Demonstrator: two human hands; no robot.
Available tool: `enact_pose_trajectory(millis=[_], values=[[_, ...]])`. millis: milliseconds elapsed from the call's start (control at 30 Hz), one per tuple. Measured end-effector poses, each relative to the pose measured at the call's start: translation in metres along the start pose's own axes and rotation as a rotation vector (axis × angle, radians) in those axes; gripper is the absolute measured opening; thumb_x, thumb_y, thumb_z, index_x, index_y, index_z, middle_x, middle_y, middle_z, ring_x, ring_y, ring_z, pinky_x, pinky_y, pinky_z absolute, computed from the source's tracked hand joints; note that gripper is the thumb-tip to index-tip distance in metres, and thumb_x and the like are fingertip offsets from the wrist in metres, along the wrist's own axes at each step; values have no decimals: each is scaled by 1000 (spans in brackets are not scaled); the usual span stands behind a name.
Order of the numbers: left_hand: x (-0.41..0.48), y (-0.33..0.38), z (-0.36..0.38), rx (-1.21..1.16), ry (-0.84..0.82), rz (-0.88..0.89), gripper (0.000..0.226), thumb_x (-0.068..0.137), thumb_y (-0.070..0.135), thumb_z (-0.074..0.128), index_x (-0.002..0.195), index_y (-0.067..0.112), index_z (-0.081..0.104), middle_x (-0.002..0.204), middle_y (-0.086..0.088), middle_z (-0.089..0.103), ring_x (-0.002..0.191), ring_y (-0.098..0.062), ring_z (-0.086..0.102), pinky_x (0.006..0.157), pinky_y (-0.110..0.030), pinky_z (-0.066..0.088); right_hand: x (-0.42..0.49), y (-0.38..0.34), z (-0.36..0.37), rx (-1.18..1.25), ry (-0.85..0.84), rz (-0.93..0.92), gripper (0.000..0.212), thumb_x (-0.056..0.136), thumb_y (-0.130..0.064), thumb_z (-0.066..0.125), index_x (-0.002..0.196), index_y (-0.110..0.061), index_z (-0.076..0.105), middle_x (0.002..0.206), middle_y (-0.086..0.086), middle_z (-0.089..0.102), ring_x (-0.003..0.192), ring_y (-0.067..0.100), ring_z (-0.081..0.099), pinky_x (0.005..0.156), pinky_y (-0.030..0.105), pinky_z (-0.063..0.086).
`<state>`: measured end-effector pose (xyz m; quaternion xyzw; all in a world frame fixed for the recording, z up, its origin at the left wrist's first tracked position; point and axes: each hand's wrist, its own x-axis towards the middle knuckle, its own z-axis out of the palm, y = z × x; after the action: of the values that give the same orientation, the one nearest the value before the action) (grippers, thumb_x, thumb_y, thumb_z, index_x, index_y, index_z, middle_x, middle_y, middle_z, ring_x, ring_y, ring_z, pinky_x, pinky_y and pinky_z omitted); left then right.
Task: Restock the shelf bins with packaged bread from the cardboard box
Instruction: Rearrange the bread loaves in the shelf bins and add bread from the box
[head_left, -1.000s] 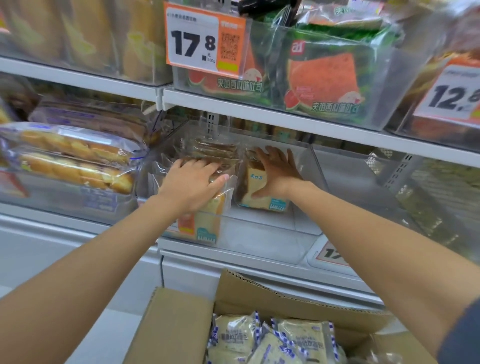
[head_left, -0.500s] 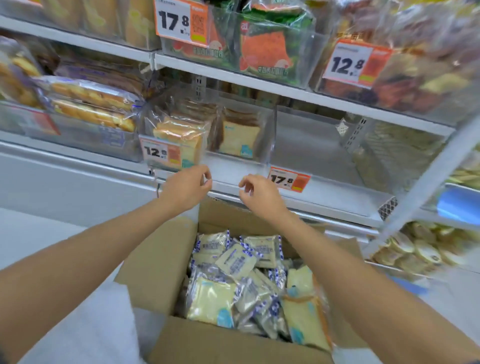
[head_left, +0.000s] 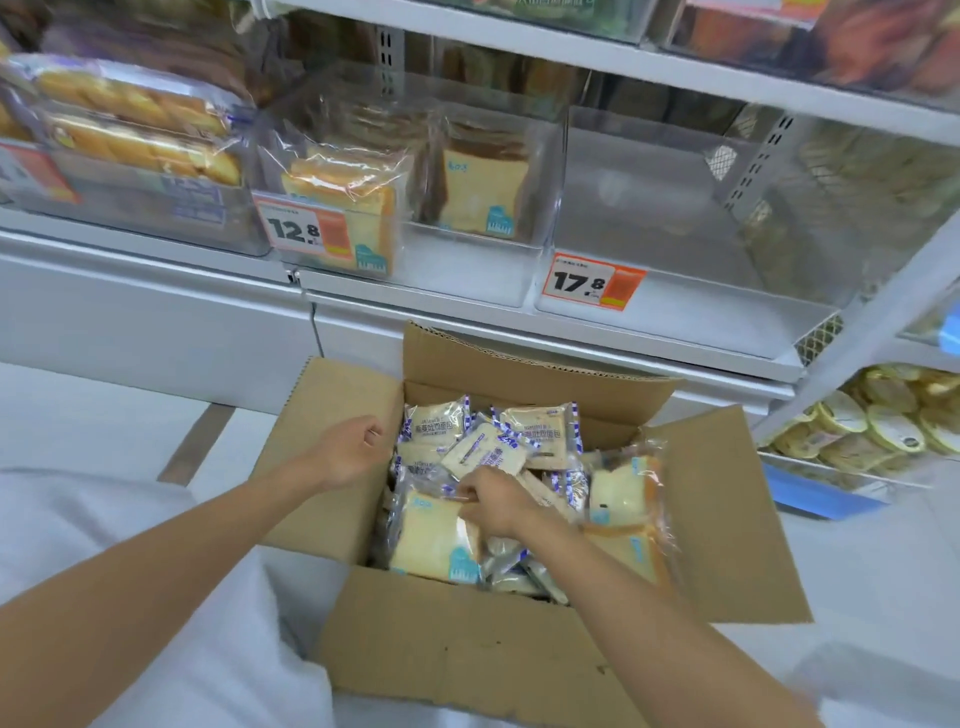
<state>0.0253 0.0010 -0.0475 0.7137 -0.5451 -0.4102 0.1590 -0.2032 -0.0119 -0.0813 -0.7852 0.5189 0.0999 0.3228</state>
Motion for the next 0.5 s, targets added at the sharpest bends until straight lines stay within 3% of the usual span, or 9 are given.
enact_pose_trajectory(millis=[67, 133, 200, 267, 333, 400, 500], values=[[-2, 3, 5, 19, -90, -33, 57, 87, 23, 70, 137, 10, 45, 137, -6, 49, 124, -21, 48, 102, -29, 39, -7, 4, -9, 95, 88, -47, 20, 89, -16, 62, 108, -10, 67, 103, 4, 56, 95, 22, 54, 74, 28, 37], [-6, 17, 18, -55, -227, -21, 82, 76, 33, 82, 142, 16, 36, 140, 7, 43, 130, -14, 44, 105, -27, 37, -18, 13, -27, 198, 212, -84, 19, 89, -13, 63, 107, -11, 68, 97, 0, 51, 90, 16, 50, 75, 29, 37], [-4, 34, 36, -147, -278, -12, 86, 67, 32, 89, 138, 15, 44, 134, 3, 57, 117, -13, 58, 97, -26, 49, -36, 26, -53, 341, 308, -99, 22, 88, -11, 66, 110, -11, 69, 97, -3, 52, 92, 14, 52, 84, 28, 42], [-2, 52, 53, -183, -210, -7, 85, 58, 43, 91, 129, 15, 54, 121, -1, 66, 105, -16, 65, 91, -31, 54, -58, 43, -77, 373, 367, -117, 35, 88, -17, 68, 122, -11, 63, 107, -3, 54, 102, 14, 53, 95, 28, 42], [-2, 67, 65, -206, -171, -20, 98, 52, 55, 90, 133, 14, 53, 131, 0, 59, 114, -19, 60, 101, -32, 47, -83, 70, -95, 311, 402, -56, 52, 89, -29, 69, 137, -15, 52, 124, 2, 51, 117, 16, 50, 105, 31, 39], [-6, 75, 74, -229, -142, -60, 99, 64, 46, 87, 143, 12, 40, 142, -2, 45, 128, -24, 49, 104, -31, 40, -104, 104, -102, 224, 369, 74, 60, 86, -42, 69, 138, -18, 49, 131, 4, 49, 120, 18, 49, 105, 36, 41], [-13, 73, 82, -313, -171, -92, 112, 57, 50, 90, 148, 20, 31, 144, 8, 40, 131, -24, 47, 108, -42, 41, -119, 138, -90, -37, 110, 254, 69, 74, -55, 74, 128, -16, 53, 128, 1, 53, 114, 22, 54, 93, 34, 46]])
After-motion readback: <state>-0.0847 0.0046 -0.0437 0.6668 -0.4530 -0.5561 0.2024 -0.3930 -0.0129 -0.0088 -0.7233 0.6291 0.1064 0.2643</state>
